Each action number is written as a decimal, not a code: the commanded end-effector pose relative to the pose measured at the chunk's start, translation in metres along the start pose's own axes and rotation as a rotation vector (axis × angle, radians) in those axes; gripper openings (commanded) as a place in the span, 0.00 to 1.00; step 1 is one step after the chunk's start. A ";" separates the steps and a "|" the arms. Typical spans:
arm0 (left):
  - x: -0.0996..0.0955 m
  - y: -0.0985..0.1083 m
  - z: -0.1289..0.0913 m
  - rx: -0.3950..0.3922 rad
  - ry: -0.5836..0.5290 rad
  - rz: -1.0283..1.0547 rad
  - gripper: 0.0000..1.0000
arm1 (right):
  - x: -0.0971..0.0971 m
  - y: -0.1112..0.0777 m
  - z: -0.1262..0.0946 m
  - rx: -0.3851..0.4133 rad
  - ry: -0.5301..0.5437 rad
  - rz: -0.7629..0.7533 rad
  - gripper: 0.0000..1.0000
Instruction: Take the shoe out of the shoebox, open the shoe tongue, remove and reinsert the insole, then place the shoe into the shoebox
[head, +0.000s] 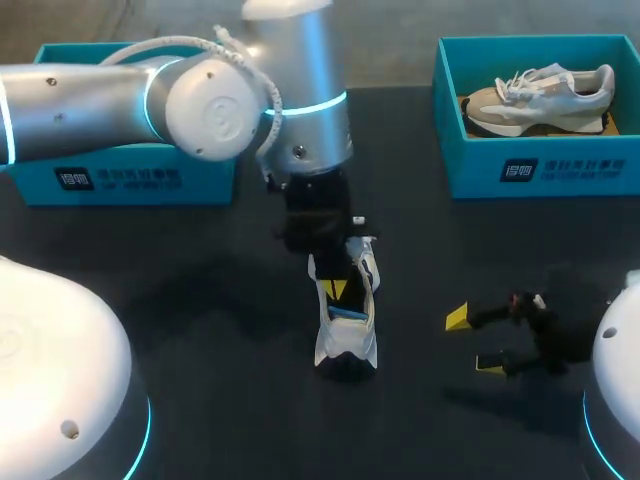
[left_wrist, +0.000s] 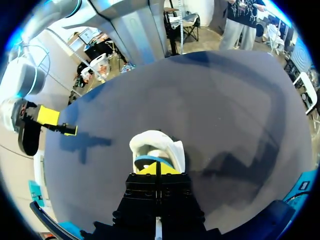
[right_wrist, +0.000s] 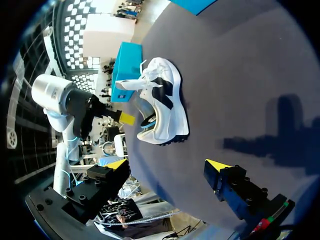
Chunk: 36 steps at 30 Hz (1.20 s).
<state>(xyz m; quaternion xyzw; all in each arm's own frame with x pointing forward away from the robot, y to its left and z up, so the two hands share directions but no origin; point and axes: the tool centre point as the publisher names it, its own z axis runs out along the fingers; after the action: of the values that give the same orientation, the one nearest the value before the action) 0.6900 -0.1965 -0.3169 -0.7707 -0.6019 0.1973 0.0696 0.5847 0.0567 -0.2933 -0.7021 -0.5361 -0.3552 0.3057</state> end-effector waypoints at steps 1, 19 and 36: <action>-0.002 -0.004 0.006 0.006 0.029 0.008 0.00 | 0.001 -0.002 -0.001 -0.003 -0.003 0.000 1.00; 0.002 -0.008 0.028 0.011 0.041 0.015 0.00 | 0.001 -0.002 -0.001 -0.003 -0.003 0.000 1.00; 0.002 -0.001 0.019 -0.016 0.009 -0.015 0.00 | 0.001 -0.002 -0.001 -0.003 -0.003 0.000 1.00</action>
<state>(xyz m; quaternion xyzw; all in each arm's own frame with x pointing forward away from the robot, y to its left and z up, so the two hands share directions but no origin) 0.6808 -0.1997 -0.3379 -0.7675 -0.6081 0.1903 0.0702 0.5848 0.0569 -0.2933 -0.7022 -0.5362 -0.3549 0.3055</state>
